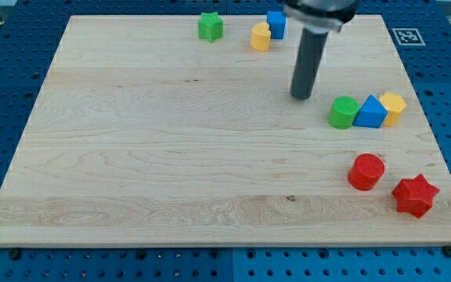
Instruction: Push the green circle a bit down
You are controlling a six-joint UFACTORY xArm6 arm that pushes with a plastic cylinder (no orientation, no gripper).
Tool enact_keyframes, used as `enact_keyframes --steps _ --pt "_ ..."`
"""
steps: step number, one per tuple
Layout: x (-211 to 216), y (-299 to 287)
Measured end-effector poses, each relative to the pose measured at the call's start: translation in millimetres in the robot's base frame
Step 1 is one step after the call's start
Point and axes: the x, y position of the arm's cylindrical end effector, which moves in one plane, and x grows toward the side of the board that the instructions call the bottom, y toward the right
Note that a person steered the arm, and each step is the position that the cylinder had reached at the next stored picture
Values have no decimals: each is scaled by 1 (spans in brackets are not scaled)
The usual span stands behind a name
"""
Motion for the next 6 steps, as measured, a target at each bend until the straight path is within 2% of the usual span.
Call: enact_keyframes --steps 1,3,4,6 --pt "-11 49" --pt "-7 46" --pt "13 46" --pt "81 46"
